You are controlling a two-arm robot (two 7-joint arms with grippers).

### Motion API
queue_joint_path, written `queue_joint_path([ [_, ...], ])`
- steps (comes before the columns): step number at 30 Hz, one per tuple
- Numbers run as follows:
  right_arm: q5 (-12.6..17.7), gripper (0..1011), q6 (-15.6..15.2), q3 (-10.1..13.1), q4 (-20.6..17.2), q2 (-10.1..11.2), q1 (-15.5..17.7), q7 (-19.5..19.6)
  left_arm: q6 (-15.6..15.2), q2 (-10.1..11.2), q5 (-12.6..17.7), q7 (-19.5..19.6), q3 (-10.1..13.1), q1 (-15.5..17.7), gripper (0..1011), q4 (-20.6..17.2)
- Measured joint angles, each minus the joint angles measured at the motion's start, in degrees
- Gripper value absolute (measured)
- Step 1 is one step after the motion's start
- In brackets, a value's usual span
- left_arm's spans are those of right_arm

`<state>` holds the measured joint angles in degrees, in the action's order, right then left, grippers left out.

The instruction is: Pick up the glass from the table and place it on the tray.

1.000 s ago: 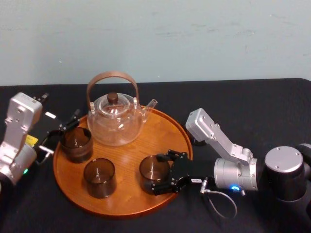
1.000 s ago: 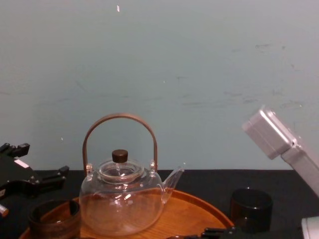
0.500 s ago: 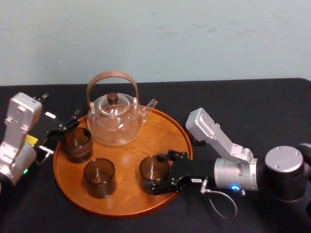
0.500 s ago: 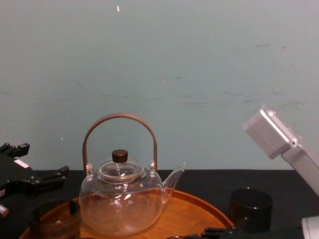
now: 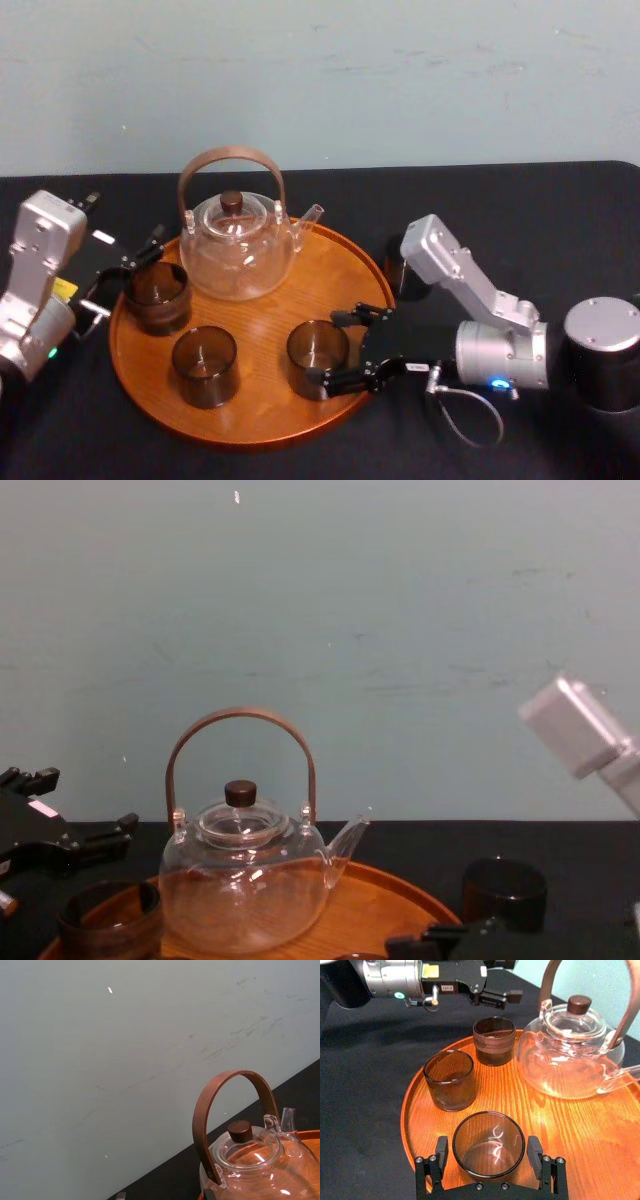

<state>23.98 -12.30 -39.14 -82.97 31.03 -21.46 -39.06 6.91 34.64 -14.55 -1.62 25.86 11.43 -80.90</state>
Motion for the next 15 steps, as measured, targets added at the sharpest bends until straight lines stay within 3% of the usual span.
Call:
queue_joint_path([
  [15,4.5,1002,1.4,4.5,-8.3,8.4,4.8,-0.7,0.0,0.0,0.0,0.0,0.0,0.0,1002,0.0],
])
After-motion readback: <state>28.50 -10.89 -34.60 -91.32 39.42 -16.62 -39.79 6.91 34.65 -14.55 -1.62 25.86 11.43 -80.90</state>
